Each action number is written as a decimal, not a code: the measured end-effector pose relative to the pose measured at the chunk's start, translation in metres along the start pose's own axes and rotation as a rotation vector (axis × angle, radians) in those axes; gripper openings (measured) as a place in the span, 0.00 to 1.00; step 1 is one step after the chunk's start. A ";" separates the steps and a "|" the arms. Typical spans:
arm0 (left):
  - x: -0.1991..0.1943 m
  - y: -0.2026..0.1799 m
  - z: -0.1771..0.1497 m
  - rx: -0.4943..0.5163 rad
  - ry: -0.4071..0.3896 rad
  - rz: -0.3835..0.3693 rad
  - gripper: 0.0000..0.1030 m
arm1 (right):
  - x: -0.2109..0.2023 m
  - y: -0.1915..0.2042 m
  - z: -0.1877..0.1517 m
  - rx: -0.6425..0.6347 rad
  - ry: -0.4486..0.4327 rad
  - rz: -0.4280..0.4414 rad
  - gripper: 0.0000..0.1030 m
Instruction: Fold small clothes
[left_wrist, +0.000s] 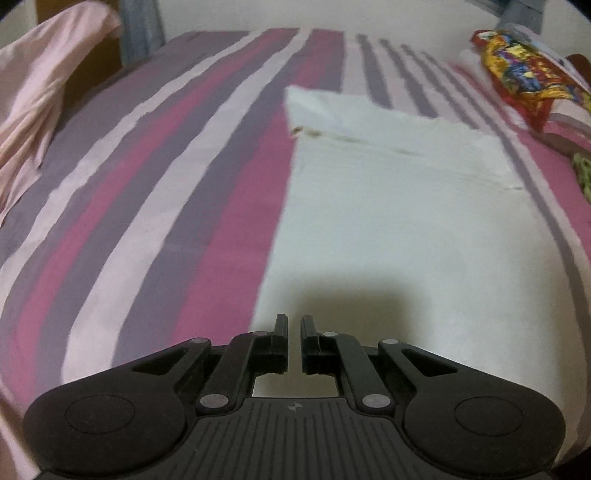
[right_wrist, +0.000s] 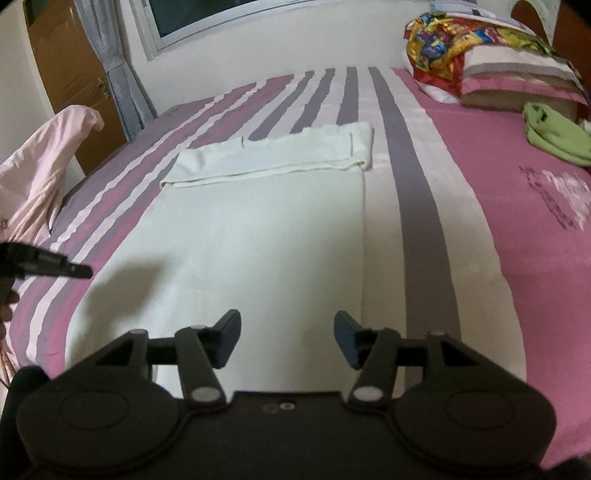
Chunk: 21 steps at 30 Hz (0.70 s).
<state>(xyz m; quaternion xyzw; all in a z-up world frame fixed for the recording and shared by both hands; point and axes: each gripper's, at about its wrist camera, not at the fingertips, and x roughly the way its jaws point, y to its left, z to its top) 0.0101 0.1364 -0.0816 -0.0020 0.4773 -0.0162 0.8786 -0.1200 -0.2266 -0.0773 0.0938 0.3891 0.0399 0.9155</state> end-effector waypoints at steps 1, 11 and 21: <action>-0.001 0.008 -0.007 -0.016 0.009 0.001 0.04 | -0.003 -0.002 -0.004 0.006 0.005 -0.003 0.54; 0.001 0.055 -0.064 -0.197 0.074 -0.093 0.04 | -0.006 -0.020 -0.040 0.088 0.086 0.004 0.54; 0.019 0.054 -0.081 -0.288 0.083 -0.224 0.04 | -0.004 -0.029 -0.056 0.136 0.115 -0.005 0.54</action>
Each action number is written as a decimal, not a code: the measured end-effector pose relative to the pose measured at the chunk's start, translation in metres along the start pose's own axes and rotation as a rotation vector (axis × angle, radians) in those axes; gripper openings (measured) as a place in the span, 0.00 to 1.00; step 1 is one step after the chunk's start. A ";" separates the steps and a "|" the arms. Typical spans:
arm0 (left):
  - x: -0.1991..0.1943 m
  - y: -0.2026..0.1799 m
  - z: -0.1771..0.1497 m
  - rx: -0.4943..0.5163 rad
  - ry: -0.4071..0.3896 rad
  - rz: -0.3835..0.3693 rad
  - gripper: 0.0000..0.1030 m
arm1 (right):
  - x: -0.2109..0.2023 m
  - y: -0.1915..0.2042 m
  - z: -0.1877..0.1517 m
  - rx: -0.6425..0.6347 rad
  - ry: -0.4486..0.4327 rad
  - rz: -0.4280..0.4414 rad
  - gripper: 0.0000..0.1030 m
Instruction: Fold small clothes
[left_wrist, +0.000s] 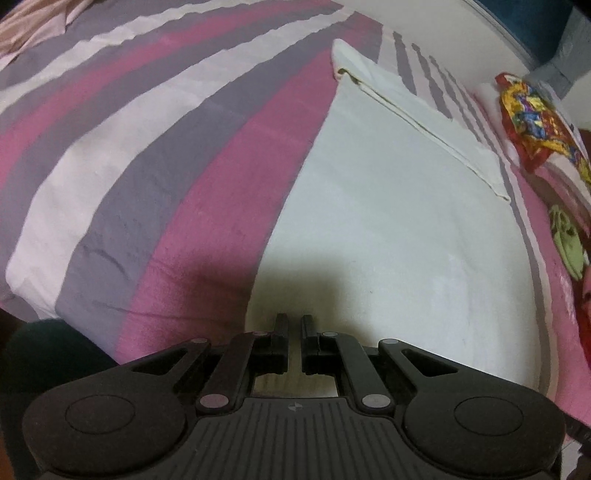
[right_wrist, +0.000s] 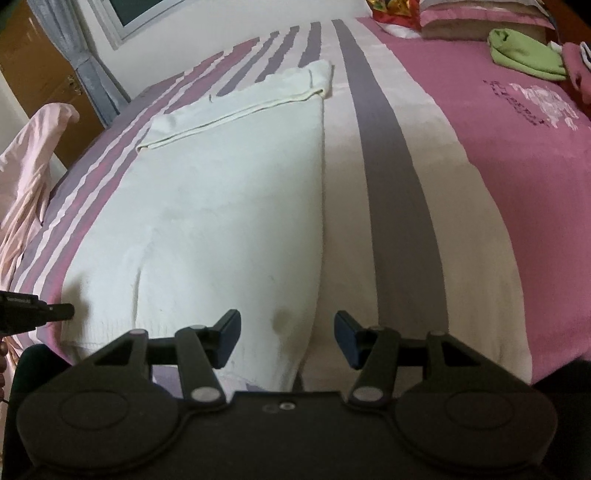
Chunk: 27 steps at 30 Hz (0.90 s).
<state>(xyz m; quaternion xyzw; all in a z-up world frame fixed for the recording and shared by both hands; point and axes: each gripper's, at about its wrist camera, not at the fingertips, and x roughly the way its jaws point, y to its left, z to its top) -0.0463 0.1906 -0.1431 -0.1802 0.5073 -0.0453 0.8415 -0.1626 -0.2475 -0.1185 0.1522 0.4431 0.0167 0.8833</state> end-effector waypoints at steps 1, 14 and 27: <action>0.000 0.001 -0.001 -0.007 -0.001 -0.007 0.04 | 0.001 -0.001 -0.001 0.002 0.004 -0.003 0.54; -0.005 -0.003 -0.004 0.031 -0.021 0.053 0.04 | 0.004 -0.006 -0.006 0.035 0.023 -0.001 0.56; -0.042 -0.017 -0.012 0.108 -0.225 0.052 0.03 | -0.001 -0.005 -0.007 0.049 0.003 0.014 0.56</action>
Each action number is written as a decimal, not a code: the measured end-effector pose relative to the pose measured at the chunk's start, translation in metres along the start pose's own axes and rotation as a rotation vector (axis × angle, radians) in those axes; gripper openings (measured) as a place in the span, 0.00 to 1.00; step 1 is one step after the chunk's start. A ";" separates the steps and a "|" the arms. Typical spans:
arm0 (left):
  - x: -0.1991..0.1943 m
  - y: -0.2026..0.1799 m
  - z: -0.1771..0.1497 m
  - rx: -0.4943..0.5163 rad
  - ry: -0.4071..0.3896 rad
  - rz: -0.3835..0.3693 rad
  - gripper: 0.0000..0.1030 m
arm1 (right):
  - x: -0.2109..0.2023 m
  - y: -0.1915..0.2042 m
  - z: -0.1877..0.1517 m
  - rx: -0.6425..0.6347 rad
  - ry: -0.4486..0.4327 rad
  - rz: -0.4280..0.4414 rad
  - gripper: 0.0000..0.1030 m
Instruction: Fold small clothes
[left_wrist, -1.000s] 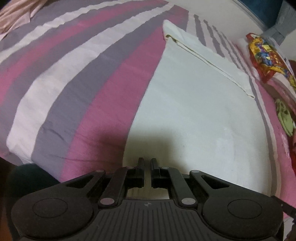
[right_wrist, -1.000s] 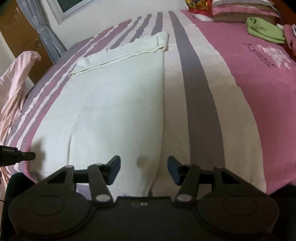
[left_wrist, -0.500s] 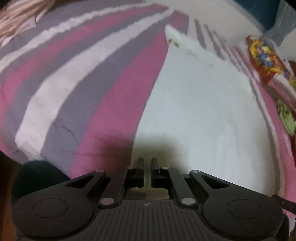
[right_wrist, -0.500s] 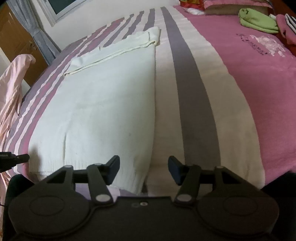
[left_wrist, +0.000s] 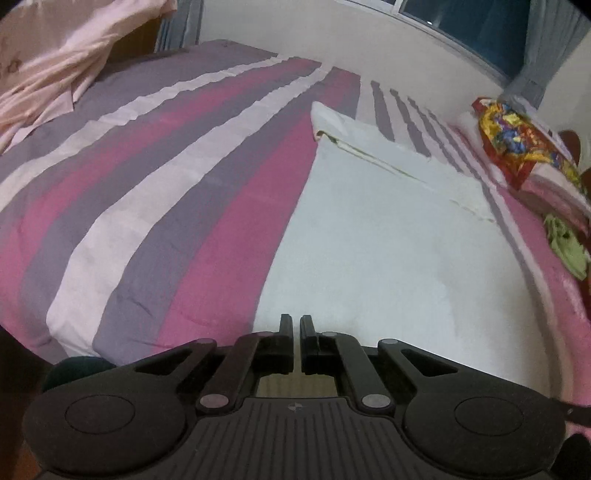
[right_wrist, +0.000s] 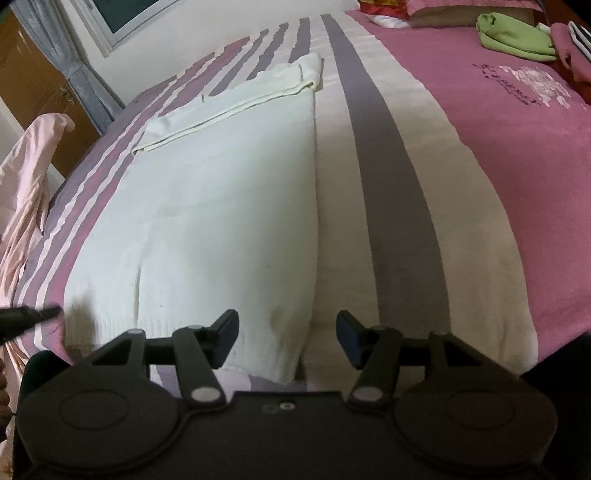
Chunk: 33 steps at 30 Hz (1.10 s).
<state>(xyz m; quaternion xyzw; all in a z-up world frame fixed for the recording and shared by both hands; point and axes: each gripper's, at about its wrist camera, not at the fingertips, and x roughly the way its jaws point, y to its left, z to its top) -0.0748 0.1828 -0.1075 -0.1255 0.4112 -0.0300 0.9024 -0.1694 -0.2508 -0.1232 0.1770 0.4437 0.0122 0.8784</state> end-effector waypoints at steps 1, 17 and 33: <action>-0.001 0.000 0.001 -0.001 -0.010 0.013 0.03 | -0.001 0.000 0.000 -0.003 -0.002 0.000 0.56; 0.015 -0.004 -0.005 0.052 0.088 0.086 0.03 | 0.000 -0.002 -0.002 0.012 0.001 0.004 0.59; 0.000 -0.021 -0.001 0.165 0.031 0.146 0.04 | -0.003 -0.001 -0.004 0.004 -0.012 0.020 0.60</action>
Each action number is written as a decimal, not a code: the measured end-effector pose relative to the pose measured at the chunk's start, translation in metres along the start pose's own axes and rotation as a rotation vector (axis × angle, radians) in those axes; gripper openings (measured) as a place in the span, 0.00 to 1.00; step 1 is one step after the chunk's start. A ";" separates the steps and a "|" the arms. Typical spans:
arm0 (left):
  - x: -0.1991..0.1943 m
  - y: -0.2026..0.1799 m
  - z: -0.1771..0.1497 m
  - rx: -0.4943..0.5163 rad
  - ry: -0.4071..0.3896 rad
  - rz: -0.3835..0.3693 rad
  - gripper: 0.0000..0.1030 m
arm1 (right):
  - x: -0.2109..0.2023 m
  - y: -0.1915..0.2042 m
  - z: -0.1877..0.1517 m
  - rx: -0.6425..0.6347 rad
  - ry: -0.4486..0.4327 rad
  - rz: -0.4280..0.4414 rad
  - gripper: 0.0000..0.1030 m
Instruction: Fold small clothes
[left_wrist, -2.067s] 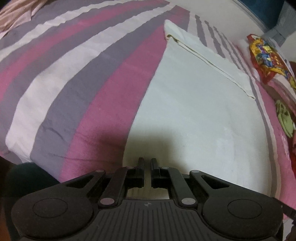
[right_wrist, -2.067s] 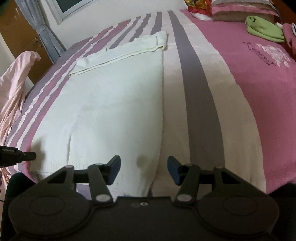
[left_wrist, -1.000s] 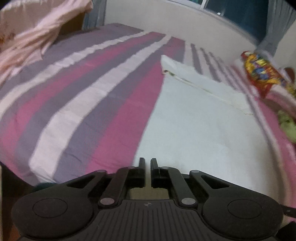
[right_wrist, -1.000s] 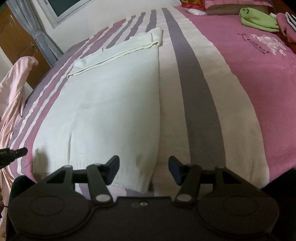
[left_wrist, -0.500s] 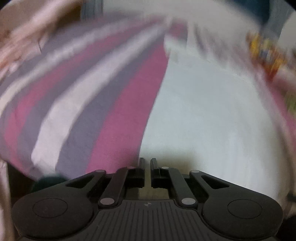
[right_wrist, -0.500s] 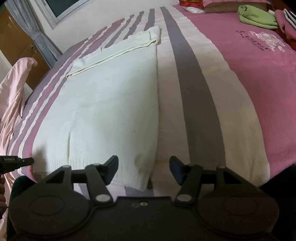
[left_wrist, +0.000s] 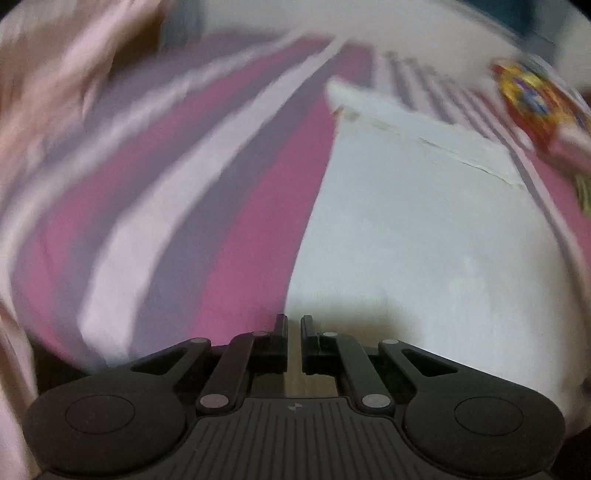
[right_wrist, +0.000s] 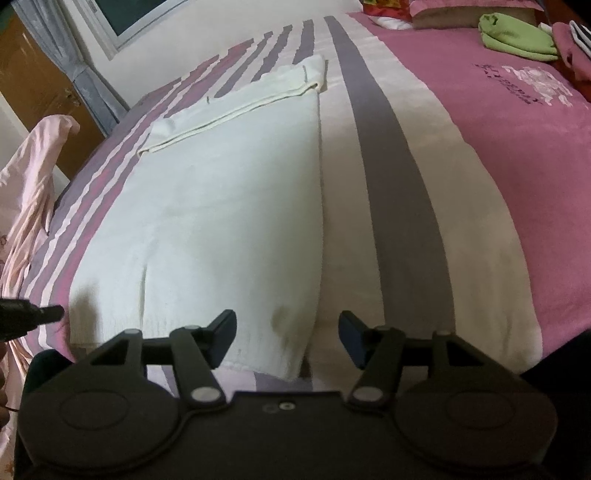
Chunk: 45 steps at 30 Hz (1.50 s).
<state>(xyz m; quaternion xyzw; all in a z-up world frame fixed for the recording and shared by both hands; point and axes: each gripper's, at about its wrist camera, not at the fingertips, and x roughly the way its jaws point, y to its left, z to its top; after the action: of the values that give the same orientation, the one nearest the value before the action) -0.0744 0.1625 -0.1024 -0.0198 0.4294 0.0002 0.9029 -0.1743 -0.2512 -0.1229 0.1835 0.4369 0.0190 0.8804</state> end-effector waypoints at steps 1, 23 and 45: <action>-0.005 -0.004 -0.002 0.016 -0.036 0.002 0.04 | 0.000 0.000 0.000 0.000 -0.001 0.002 0.60; 0.013 0.000 0.001 0.019 -0.006 -0.030 0.98 | -0.002 0.003 0.001 -0.015 -0.010 0.002 0.60; 0.042 0.018 -0.025 -0.157 0.085 -0.192 0.28 | 0.029 0.000 -0.002 0.054 0.087 0.018 0.38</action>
<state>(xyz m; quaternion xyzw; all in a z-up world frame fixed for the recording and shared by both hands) -0.0677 0.1787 -0.1509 -0.1316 0.4621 -0.0533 0.8754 -0.1579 -0.2451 -0.1465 0.2100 0.4733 0.0231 0.8552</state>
